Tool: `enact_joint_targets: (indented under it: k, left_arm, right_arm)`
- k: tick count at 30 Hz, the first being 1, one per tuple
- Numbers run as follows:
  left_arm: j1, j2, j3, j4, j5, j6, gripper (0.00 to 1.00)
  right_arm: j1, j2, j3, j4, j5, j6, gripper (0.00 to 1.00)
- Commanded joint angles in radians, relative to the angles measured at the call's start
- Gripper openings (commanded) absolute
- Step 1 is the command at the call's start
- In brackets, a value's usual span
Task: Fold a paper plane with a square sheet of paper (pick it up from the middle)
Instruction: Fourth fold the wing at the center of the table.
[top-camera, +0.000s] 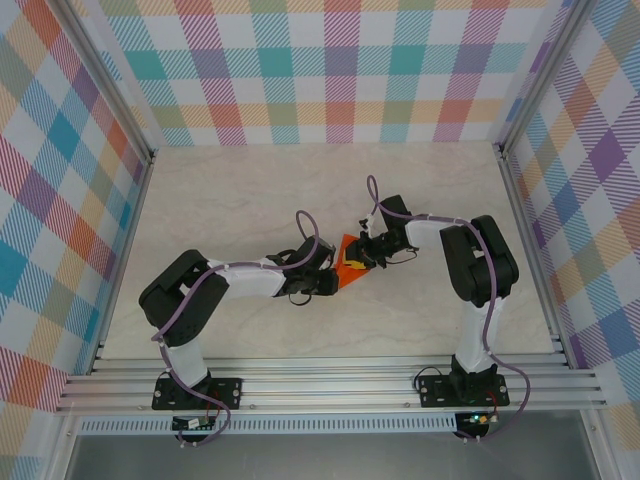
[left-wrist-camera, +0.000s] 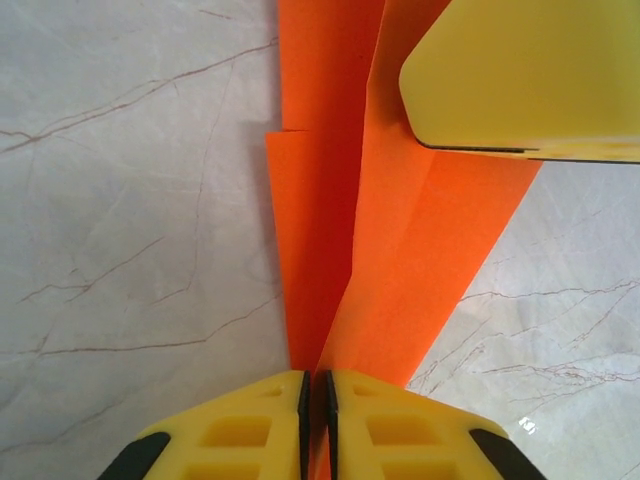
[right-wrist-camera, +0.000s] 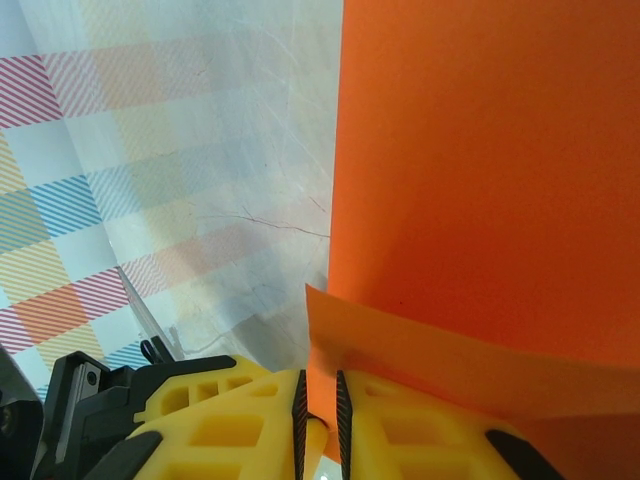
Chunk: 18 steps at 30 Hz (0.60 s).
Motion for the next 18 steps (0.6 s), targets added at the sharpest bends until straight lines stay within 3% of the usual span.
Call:
enact_joint_targets:
  k: [1,13,18]
  left_arm:
    - [0.005,0.033,0.003,0.011,0.008,-0.018,0.13]
    - [0.008,0.038,-0.033,0.049,0.026,-0.044,0.12]
    - [0.006,0.012,-0.046,0.054,0.035,-0.043,0.2]
  right_arm:
    - [0.006,-0.005,0.024,-0.007,-0.043,-0.018,0.19]
    - [0.025,0.031,0.042,-0.01,-0.04,-0.012,0.2]
    - [0.024,0.048,0.046,-0.036,0.008,-0.022,0.19]
